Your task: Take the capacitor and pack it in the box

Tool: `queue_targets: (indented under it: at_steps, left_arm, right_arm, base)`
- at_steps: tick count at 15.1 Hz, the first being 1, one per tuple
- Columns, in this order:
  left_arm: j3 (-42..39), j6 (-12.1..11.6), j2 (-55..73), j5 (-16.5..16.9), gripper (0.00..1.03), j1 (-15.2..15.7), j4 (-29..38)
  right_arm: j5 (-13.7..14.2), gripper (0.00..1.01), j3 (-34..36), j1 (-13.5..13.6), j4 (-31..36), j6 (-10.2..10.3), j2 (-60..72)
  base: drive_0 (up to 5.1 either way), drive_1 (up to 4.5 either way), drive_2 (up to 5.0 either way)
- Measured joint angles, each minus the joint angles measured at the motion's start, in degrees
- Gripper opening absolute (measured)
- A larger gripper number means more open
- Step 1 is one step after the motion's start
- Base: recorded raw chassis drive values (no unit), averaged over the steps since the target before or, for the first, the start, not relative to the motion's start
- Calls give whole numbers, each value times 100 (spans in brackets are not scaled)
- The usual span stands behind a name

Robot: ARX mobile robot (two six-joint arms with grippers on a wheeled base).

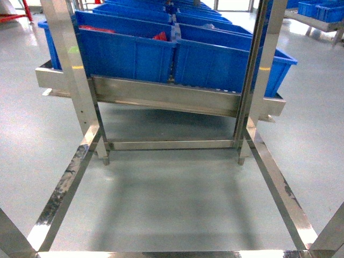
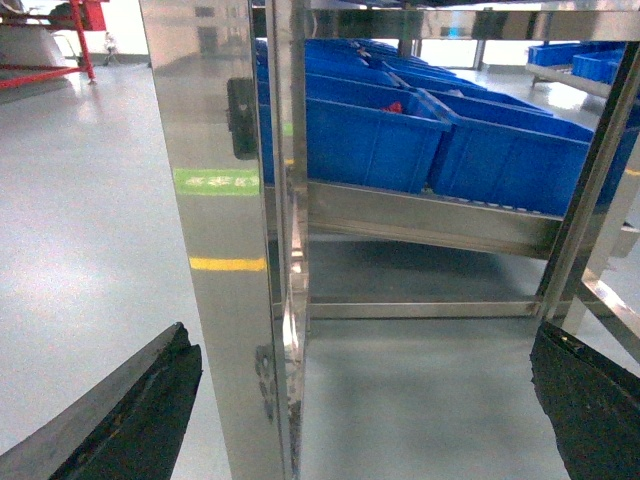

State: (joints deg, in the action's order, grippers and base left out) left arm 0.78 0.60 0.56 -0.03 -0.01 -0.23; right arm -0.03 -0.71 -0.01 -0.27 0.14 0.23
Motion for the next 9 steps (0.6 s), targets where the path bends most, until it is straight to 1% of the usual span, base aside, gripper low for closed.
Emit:
queue_targets:
  at_steps: [9]
  left_arm:
    - [0, 0, 0, 0, 98, -2, 0]
  right_arm:
    - [0, 98, 0, 0, -2, 0, 0]
  base:
    - [0, 0, 0]
